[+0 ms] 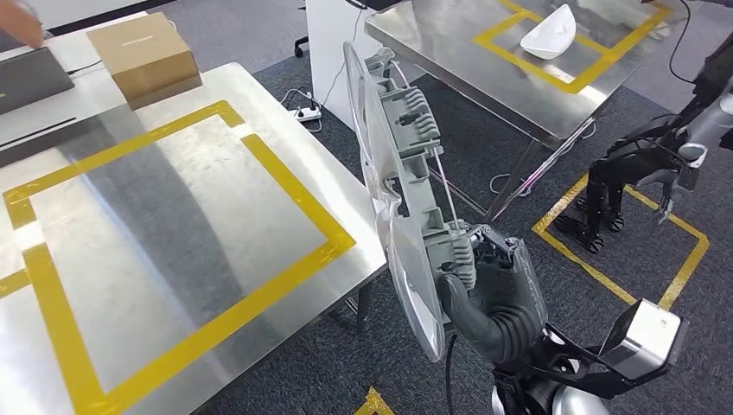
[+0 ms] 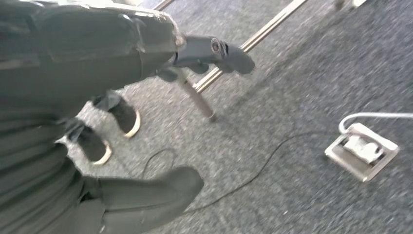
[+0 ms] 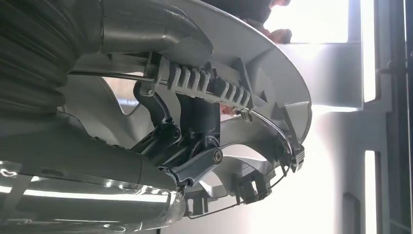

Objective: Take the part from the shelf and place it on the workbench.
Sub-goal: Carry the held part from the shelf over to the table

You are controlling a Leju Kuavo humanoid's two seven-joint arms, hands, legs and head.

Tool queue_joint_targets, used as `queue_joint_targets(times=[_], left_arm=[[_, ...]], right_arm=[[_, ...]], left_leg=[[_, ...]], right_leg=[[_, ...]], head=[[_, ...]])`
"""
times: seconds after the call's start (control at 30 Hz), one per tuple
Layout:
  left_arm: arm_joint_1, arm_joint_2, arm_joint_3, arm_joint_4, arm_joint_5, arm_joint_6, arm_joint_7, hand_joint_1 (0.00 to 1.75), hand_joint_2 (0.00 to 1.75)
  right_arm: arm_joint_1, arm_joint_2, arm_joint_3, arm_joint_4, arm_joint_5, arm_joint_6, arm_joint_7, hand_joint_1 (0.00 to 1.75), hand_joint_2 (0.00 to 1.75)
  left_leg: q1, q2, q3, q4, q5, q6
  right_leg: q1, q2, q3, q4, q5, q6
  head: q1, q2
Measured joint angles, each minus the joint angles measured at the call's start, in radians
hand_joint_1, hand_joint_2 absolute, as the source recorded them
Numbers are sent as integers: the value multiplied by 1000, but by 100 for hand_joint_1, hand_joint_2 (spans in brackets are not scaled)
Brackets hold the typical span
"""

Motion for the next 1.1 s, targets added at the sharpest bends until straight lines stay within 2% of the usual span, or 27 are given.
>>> queue_joint_targets(times=[0.03,0.07,0.1,0.17,0.2,0.23,0.33,0.4,0.43,0.47,0.5,0.53,0.57,0.63,0.67,0.7,0.73,0.8,0.83,0.87,0.9,0.93,0.97,1.03,1.07,1.1], left_arm=[[1,1,0,0,0,-1,2,0,175],[3,1,0,1,0,-1,3,0,175],[3,2,-1,2,0,-1,5,0,175],[1,4,-1,2,0,-2,7,0,175],[-1,6,-1,2,0,-2,7,0,175],[-1,6,-1,2,0,-2,7,0,175],[-2,6,-1,2,0,-2,7,0,175],[-2,6,-1,2,0,-2,8,0,175],[0,7,-1,2,0,-2,8,0,175],[2,9,-1,2,0,-2,9,0,175],[3,10,-1,2,0,-2,9,0,175],[5,10,-1,2,0,-2,9,0,175],[6,10,-1,2,0,-2,9,0,175],[8,10,-1,2,0,-1,10,0,175],[8,10,-1,2,0,-1,10,0,175],[8,10,-1,2,0,-1,10,0,175],[7,10,-1,2,0,-1,10,0,175],[5,10,-1,2,0,-1,10,0,175],[5,10,-1,2,0,-1,10,0,175],[6,10,-1,2,0,-1,10,0,175],[7,10,-1,2,0,-1,10,0,175],[8,10,-1,2,0,-1,9,0,175],[9,9,-1,2,0,-1,9,0,175],[8,6,-1,2,0,0,8,0,175],[8,4,-1,2,0,1,8,0,175],[9,2,-1,2,0,2,7,0,175]], right_arm=[[-3,1,0,3,-3,4,-3,175,175],[-7,3,1,7,-5,8,-5,175,175],[-9,6,2,10,-7,10,-7,175,175],[-11,13,3,17,-9,14,-8,175,175],[-10,15,3,18,-10,15,-9,175,175],[-10,16,4,19,-11,16,-9,175,175],[-10,16,4,20,-11,16,-9,175,175],[-10,18,5,24,-11,17,-9,175,175],[-10,21,6,30,-13,19,-9,175,175],[-10,23,7,37,-15,20,-9,175,175],[-11,25,8,44,-18,22,-9,175,175],[-12,27,9,50,-21,23,-8,175,175],[-12,28,11,52,-22,24,-8,175,175],[-13,28,14,57,-23,26,-8,175,175],[-14,29,16,60,-23,26,-8,175,175],[-14,29,18,62,-23,26,-8,175,175],[-14,29,20,65,-23,26,-8,175,175],[-12,29,23,70,-23,26,-8,175,175],[-11,29,24,73,-23,26,-8,175,175],[-11,29,25,77,-23,26,-8,175,175],[-11,29,27,80,-24,27,-8,175,175],[-11,29,27,83,-24,27,-8,175,175],[-11,29,28,85,-25,27,-8,175,175],[-12,28,28,86,-27,27,-6,175,175],[-13,28,28,87,-27,25,-3,175,175],[-15,28,29,88,-26,23,1,175,175]], left_leg=[[1,-7,-2,-6,7,-6],[-3,11,-5,-8,7,-10],[-7,43,-13,1,-6,-14],[-10,114,-40,58,-59,-22],[-8,126,-51,84,-80,-26],[-7,129,-57,100,-91,-28],[-6,128,-64,119,-101,-29],[-2,126,-81,168,-124,-35],[4,137,-54,147,-112,-46],[8,162,-18,104,-100,-56],[11,191,21,54,-80,-61],[13,217,63,-3,-58,-59],[11,229,66,-14,-59,-47],[7,212,59,-9,-55,-21],[7,200,57,-11,-52,-13],[8,186,55,-12,-48,-5],[9,172,53,-14,-44,1],[8,144,47,-14,-37,11],[6,128,44,-14,-35,15],[3,112,41,-14,-32,18],[0,95,40,-14,-30,20],[-3,78,40,-14,-27,21],[-5,62,40,-15,-24,21],[-4,33,36,-15,-17,16],[0,20,31,-16,-12,10],[5,8,26,-17,-6,2]], right_leg=[[-1,-12,3,-13,10,-1],[-4,-25,8,-29,22,1],[-7,-37,12,-48,36,3],[-12,-60,12,-71,55,11],[-12,-66,11,-74,58,12],[-12,-70,9,-74,59,13],[-13,-74,8,-74,59,14],[-15,-87,5,-72,60,15],[-20,-108,-1,-63,57,22],[-25,-130,-6,-51,52,32],[-27,-151,-12,-36,44,45],[-29,-170,-17,-21,37,58],[-28,-177,-18,-13,33,65],[-29,-192,-17,-11,33,74],[-32,-189,-18,-9,27,78],[-35,-173,-23,6,11,82],[-37,-148,-36,40,-17,85],[-40,-96,-84,162,-89,89],[-40,-84,-109,224,-115,88],[-40,-79,-124,261,-123,85],[-38,-75,-124,264,-111,79],[-36,-69,-107,229,-81,70],[-32,-54,-78,166,-42,58],[-26,2,-25,47,10,29],[-22,21,-12,14,21,20],[-19,28,-8,2,21,15]], head=[[4,0],[6,0],[2,0],[-10,0],[-15,0],[-17,0],[-18,0],[-24,0],[-30,0],[-38,0],[-45,0],[-50,0],[-49,0],[-45,0],[-42,0],[-40,0],[-35,0],[-25,0],[-20,0],[-16,0],[-13,0],[-9,0],[-6,0],[-9,0],[-9,0],[-9,0]])
